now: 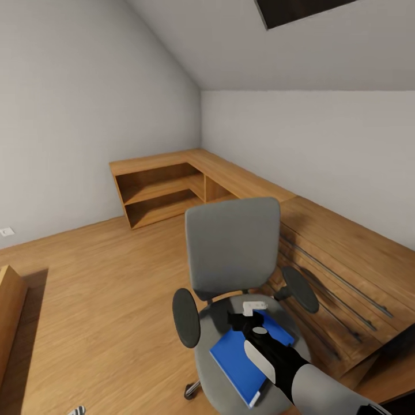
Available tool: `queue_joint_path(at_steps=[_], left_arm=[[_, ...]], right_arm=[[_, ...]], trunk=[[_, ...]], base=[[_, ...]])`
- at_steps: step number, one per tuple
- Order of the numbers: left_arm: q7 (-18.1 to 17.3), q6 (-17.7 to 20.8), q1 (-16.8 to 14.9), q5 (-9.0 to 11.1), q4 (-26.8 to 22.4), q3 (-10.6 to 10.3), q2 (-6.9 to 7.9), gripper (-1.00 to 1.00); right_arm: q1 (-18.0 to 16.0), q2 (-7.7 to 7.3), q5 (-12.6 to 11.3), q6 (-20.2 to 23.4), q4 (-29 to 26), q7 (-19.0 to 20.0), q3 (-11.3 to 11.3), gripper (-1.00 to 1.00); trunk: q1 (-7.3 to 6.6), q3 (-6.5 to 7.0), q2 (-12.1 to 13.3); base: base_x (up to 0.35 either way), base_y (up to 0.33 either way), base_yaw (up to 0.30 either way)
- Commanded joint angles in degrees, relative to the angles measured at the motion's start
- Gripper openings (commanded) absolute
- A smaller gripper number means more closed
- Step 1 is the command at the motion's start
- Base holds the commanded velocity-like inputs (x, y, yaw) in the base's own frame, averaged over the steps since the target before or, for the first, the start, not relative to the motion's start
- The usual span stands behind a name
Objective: In the bedroom, organize the workspace by keeping the computer under the desk, ensuring the monitor is on the desk, placing the keyboard on the desk next to the monitor, placing the mouse on the desk next to the keyboard, moving the folder from the swivel chair onto the desk next to the mouse, stacking the notebook on top of the folder with the pen on top of the notebook, and positioning the swivel chair next to the desk.
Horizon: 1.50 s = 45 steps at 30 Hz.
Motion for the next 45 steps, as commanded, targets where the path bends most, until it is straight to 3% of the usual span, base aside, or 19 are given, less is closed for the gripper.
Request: queue_joint_path(at_steps=[1,8,22,36,45], left_arm=[[0.5,-0.3,0.0,0.6,-0.1,-0.4,0.1,1.0],[0.5,-0.3,0.0,0.6,-0.1,-0.4,0.1,1.0],[0.5,-0.3,0.0,0.6,-0.1,-0.4,0.1,1.0],[0.5,-0.3,0.0,0.6,-0.1,-0.4,0.07,1.0],[0.5,-0.3,0.0,0.7,0.0,-0.4,0.04,1.0]], right_arm=[[-0.1,-0.04,-0.2,0.2,-0.1,-0.8,0.4,1.0],[-0.1,-0.01,-0.2,0.4,-0.1,-2.0,0.4,1.0],[-0.1,0.0,-0.2,0.4,-0.1,-2.3,0.4,1.0],[-0.1,0.0,-0.2,0.4,-0.1,-2.3,0.4,1.0],[-0.1,0.0,-0.2,0.4,-0.1,-2.3,0.4,1.0]], trunk=[[0.23,-0.23,-0.4],[1.76,-1.49,-3.3],[1.76,-1.49,-3.3],[4.84,-4.0,-8.9],[4.84,-4.0,-8.9]], base=[[0.0,0.0,0.0],[0.0,0.0,0.0],[0.0,0.0,0.0],[0.0,0.0,0.0],[0.0,0.0,0.0]])
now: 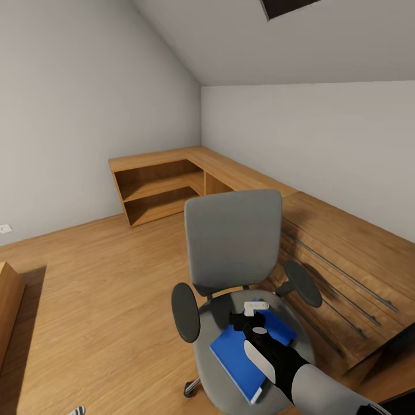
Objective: In the bedroom, organize the workspace by keeping the computer under the desk, ensuring the monitor is on the desk, placing the keyboard on the desk next to the monitor, placing the mouse on the desk next to the keyboard, moving the folder from the swivel chair onto the desk next to the mouse, stacking the notebook on top of the folder with the pen on top of the notebook, and positioning the swivel chair next to the desk.
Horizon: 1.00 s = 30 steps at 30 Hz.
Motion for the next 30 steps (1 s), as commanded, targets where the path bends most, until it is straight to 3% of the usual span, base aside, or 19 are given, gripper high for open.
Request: queue_joint_path(at_steps=[1,12,30], left_arm=[[0.5,-0.3,0.0,0.6,-0.1,-0.4,0.09,1.0],[0.5,-0.3,0.0,0.6,-0.1,-0.4,0.09,1.0],[0.5,-0.3,0.0,0.6,-0.1,-0.4,0.11,1.0]], right_arm=[[-0.1,-0.05,-0.2,0.2,-0.1,-0.5,0.4,1.0],[-0.1,-0.05,-0.2,0.2,-0.1,-0.5,0.4,1.0],[-0.1,-0.05,-0.2,0.2,-0.1,-0.5,0.4,1.0]], trunk=[[0.0,-0.05,0.0],[2.42,-2.02,-4.4],[2.42,-2.02,-4.4]], base=[[0.0,0.0,0.0],[0.0,0.0,0.0],[0.0,0.0,0.0]])
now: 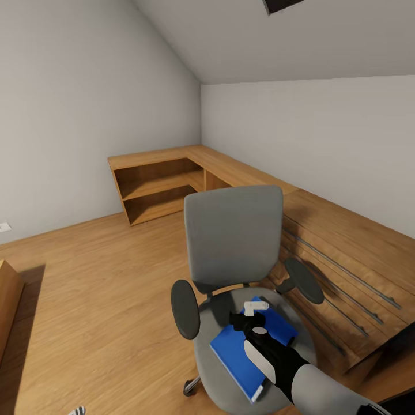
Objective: In the bedroom, organize the workspace by keeping the computer under the desk, ensuring the monitor is on the desk, placing the keyboard on the desk next to the monitor, placing the mouse on the desk next to the keyboard, moving the folder from the swivel chair onto the desk next to the mouse, stacking the notebook on top of the folder with the pen on top of the notebook, and positioning the swivel chair next to the desk.
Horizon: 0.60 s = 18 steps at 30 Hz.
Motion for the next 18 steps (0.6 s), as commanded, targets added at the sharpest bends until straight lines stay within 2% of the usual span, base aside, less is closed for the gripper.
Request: queue_joint_path(at_steps=[1,14,18], left_arm=[[0.5,-0.3,0.0,0.6,-0.1,-0.4,0.09,1.0],[0.5,-0.3,0.0,0.6,-0.1,-0.4,0.08,1.0],[0.5,-0.3,0.0,0.6,-0.1,-0.4,0.08,1.0]], right_arm=[[-0.1,-0.05,-0.2,0.2,-0.1,-0.5,0.4,1.0],[-0.1,-0.05,-0.2,0.2,-0.1,-0.6,0.4,1.0],[-0.1,-0.05,-0.2,0.2,-0.1,-0.6,0.4,1.0]], trunk=[[0.22,-0.22,-0.4],[3.07,-2.56,-5.6],[3.07,-2.56,-5.6]], base=[[0.0,0.0,0.0],[0.0,0.0,0.0],[0.0,0.0,0.0]])
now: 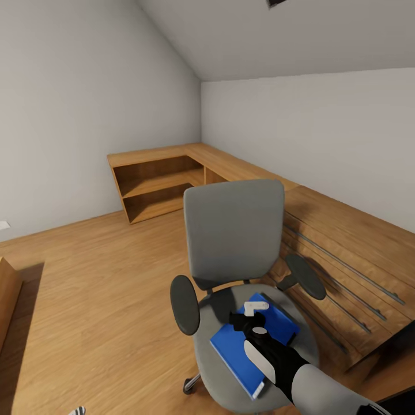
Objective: In the bedroom, organize the workspace by keeping the computer under the desk, ensuring the monitor is on the desk, placing the keyboard on the desk next to the monitor, placing the mouse on the desk next to the keyboard, moving the folder from the swivel chair onto the desk next to the mouse, stacking the notebook on top of the folder with the pen on top of the notebook, and positioning the swivel chair next to the desk.
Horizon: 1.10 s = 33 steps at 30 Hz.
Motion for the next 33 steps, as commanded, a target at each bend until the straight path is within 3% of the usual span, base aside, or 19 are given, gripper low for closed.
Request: queue_joint_path(at_steps=[1,33], left_arm=[[0.5,-0.3,0.0,0.6,-0.1,-0.4,0.09,1.0],[0.4,-0.3,0.0,0.5,-0.1,-0.3,0.16,1.0]], right_arm=[[-0.1,-0.05,-0.2,0.2,-0.1,-0.5,0.4,1.0],[-0.1,-0.05,-0.2,0.3,-0.1,-0.5,0.5,1.0]], trunk=[[0.0,-0.04,0.0],[0.0,-0.04,0.0]], base=[[0.0,0.0,0.0],[0.0,0.0,0.0]])
